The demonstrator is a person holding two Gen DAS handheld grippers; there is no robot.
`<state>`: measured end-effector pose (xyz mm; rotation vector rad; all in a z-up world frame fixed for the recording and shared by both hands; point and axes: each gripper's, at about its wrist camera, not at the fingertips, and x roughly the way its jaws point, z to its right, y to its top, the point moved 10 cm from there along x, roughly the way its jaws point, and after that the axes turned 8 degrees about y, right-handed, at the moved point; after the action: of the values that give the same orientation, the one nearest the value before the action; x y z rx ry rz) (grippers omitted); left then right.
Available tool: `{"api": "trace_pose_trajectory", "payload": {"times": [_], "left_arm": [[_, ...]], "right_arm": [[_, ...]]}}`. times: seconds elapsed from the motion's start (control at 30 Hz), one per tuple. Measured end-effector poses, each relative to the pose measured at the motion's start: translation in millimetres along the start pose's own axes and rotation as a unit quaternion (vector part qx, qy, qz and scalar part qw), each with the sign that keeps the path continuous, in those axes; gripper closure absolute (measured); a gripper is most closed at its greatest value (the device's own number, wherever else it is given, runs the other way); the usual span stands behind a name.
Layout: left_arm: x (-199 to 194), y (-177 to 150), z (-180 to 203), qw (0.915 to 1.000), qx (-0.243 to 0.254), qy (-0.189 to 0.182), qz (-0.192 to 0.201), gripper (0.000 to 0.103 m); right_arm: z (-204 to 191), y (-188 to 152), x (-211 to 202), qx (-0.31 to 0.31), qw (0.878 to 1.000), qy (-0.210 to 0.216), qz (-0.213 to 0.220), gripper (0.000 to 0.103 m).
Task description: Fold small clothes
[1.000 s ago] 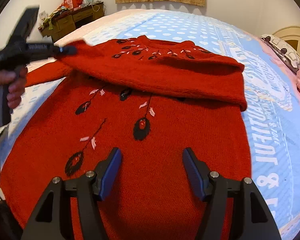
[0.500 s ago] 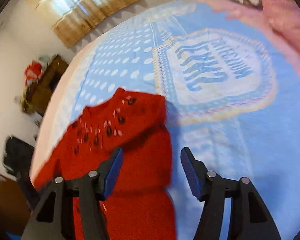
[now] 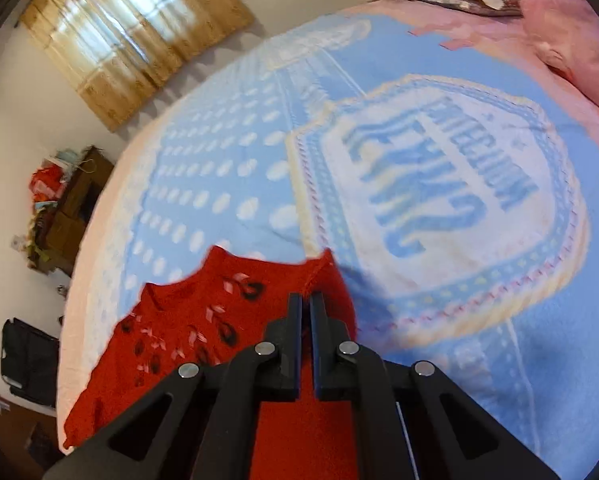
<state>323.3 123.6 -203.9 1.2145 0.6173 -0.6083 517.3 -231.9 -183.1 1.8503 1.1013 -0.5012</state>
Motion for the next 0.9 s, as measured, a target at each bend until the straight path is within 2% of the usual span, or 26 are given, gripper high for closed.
{"api": "trace_pose_trajectory", "payload": {"times": [0.1, 0.13, 0.17, 0.2, 0.23, 0.4, 0.43, 0.47, 0.57, 0.67, 0.77, 0.83, 0.9], "left_arm": [[-1, 0, -4, 1.0, -0.01, 0.0, 0.001, 0.092], [-1, 0, -4, 0.9999, -0.01, -0.001, 0.002, 0.092], [-2, 0, -3, 1.0, -0.008, -0.002, 0.001, 0.092], [-2, -1, -2, 1.0, -0.005, -0.002, 0.001, 0.092], [-1, -2, -2, 1.0, -0.004, -0.001, 0.001, 0.092], [2, -4, -3, 1.0, -0.009, -0.003, -0.004, 0.092], [3, -4, -3, 0.9999, -0.01, -0.002, -0.006, 0.092], [3, -5, -4, 0.9999, -0.01, -0.001, -0.007, 0.092], [1, -7, -5, 0.9999, -0.006, 0.01, -0.01, 0.091], [-1, -10, -5, 0.9997, 0.0, 0.019, -0.013, 0.091], [-5, -11, -7, 0.9998, -0.002, 0.019, -0.008, 0.091], [-9, -10, -7, 0.9998, -0.004, 0.02, 0.0, 0.091], [-10, -11, -8, 0.9997, -0.003, 0.024, 0.0, 0.091]], "right_arm": [[-4, 2, 1, -0.043, 0.999, -0.026, 0.013, 0.098], [-4, -1, 2, -0.055, 0.998, -0.034, 0.009, 0.089], [-4, -6, 2, -0.066, 0.997, -0.038, 0.004, 0.067], [-4, -12, 0, -0.075, 0.996, -0.04, -0.001, 0.059], [-4, -22, -4, -0.087, 0.995, -0.043, -0.007, 0.057], [-6, -80, -28, -0.153, 0.986, -0.049, -0.047, 0.057], [-7, -89, -29, -0.17, 0.983, -0.054, -0.053, 0.06], [-8, -104, -29, -0.196, 0.976, -0.064, -0.066, 0.07], [4, -137, -24, -0.238, 0.959, -0.112, -0.105, 0.074], [5, -138, -33, -0.245, 0.957, -0.12, -0.095, 0.074], [-8, -131, -46, -0.249, 0.957, -0.13, -0.067, 0.074], [-26, -132, -51, -0.265, 0.956, -0.114, -0.054, 0.074], [-43, -137, -51, -0.285, 0.952, -0.096, -0.052, 0.069]]}}
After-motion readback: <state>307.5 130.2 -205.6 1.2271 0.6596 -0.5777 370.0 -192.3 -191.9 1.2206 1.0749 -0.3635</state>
